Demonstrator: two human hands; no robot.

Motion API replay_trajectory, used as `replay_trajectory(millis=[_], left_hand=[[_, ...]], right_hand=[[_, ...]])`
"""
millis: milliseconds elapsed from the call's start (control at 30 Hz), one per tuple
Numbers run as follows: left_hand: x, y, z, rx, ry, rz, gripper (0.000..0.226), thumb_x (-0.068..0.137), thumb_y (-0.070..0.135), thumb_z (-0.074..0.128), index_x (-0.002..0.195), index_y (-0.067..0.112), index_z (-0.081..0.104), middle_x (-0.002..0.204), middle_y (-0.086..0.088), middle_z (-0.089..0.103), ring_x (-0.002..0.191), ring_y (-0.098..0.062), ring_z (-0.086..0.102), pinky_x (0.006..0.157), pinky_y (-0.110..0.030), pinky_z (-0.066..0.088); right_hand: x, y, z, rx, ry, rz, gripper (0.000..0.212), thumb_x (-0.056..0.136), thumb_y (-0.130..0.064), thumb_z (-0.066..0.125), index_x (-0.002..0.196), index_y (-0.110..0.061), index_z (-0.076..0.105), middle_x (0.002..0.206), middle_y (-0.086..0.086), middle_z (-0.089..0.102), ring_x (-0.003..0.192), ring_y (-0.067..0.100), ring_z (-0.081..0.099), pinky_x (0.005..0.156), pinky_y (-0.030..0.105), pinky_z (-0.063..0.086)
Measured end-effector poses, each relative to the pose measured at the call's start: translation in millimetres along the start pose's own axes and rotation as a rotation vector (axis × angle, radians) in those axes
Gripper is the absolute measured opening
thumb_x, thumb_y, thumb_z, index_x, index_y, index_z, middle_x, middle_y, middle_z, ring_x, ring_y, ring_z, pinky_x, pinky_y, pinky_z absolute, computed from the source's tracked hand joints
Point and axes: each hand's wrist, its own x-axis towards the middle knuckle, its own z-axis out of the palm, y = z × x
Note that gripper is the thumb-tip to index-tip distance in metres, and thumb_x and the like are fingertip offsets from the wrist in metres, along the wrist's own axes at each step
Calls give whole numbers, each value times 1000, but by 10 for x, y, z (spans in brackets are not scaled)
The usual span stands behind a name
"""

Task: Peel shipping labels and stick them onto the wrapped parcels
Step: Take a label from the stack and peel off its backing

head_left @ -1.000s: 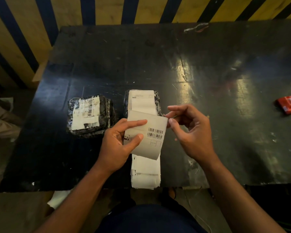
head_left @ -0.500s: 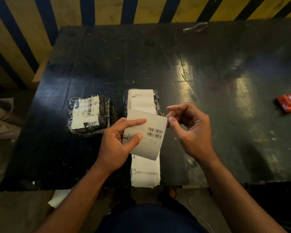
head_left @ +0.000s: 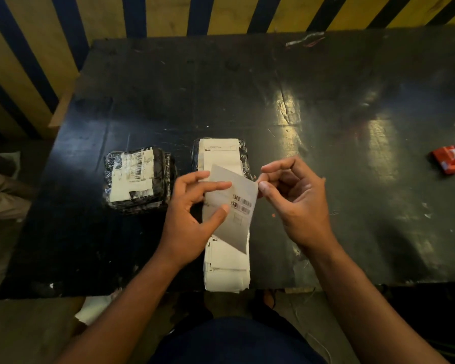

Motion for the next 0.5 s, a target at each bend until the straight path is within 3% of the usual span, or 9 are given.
replay_trajectory(millis=[33, 100, 233, 500], left_hand=[[6, 31, 27, 78, 46, 43, 33, 86, 23, 81, 117, 32, 71, 137, 1, 48, 131, 0, 47, 103, -12, 46], [18, 117, 94, 99, 61, 116, 35, 84, 35, 79, 118, 29, 70, 134, 1, 50, 129, -4, 51, 101, -12, 46], [56, 258, 243, 9, 1, 173, 36, 87, 23, 81, 120, 18, 69, 121, 0, 63, 111, -18, 67, 94, -31, 58], [137, 253, 246, -139, -40, 73, 24, 89, 9, 78, 112, 12, 71, 106, 1, 76, 99, -17, 75, 84, -29, 62]], right_hand=[[0, 2, 8, 9, 8, 8, 15, 92, -4, 71, 105, -6, 62, 95, 13, 72, 90, 36, 70, 84, 59, 59], [1, 8, 30, 8, 25, 13, 16, 91, -5, 71, 105, -8, 62, 95, 11, 72, 90, 32, 70, 85, 57, 60], [17, 33, 92, 17, 25, -11, 20, 91, 1, 71, 107, -3, 60, 91, 13, 71, 85, 34, 70, 83, 54, 61], [59, 101, 91, 45, -18, 19, 20, 90, -3, 71, 105, -6, 58, 91, 15, 70, 85, 35, 68, 85, 59, 58]])
